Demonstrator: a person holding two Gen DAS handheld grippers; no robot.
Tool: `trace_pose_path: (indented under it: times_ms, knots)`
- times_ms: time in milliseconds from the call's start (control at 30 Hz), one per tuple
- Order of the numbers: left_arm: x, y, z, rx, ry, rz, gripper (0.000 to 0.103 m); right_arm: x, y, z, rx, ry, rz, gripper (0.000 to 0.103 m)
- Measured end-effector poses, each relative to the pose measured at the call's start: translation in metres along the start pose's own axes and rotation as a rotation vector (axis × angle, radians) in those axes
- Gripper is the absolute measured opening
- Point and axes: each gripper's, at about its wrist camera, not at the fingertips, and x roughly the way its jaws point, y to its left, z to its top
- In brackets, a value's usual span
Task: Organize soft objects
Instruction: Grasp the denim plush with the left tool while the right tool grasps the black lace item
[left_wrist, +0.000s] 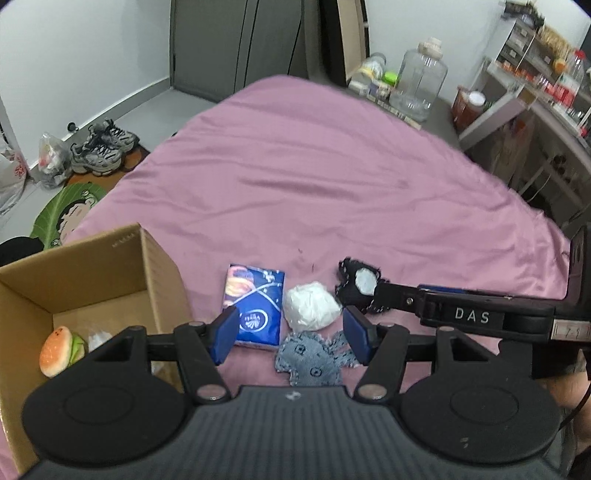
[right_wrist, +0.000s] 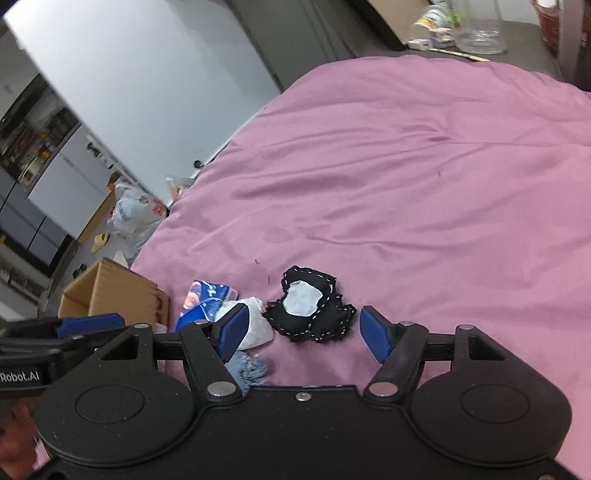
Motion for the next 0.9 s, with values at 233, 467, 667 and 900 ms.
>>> trace_pose_path:
  times_ms: [233,467,667,900]
  knots:
    - [0.022,-0.017,0.003,0.014,0.079,0.054,0.06,0.009,-0.015,-0.003,0.02,0.039,0.072,0.066]
    - [0.051,-0.031,-0.004,-0.002,0.151,0.082,0.057,0.014,-0.024,-0.005,-0.006,0.022,0.067,0.06]
    - [0.069,-0.036,-0.007,-0.004,0.187,0.11,0.057,0.019,-0.03,-0.002,0.008,0.006,0.115,0.06]
    - [0.081,-0.048,-0.014,0.051,0.209,0.161,0.057,0.02,-0.035,-0.001,0.027,0.005,0.136,0.06]
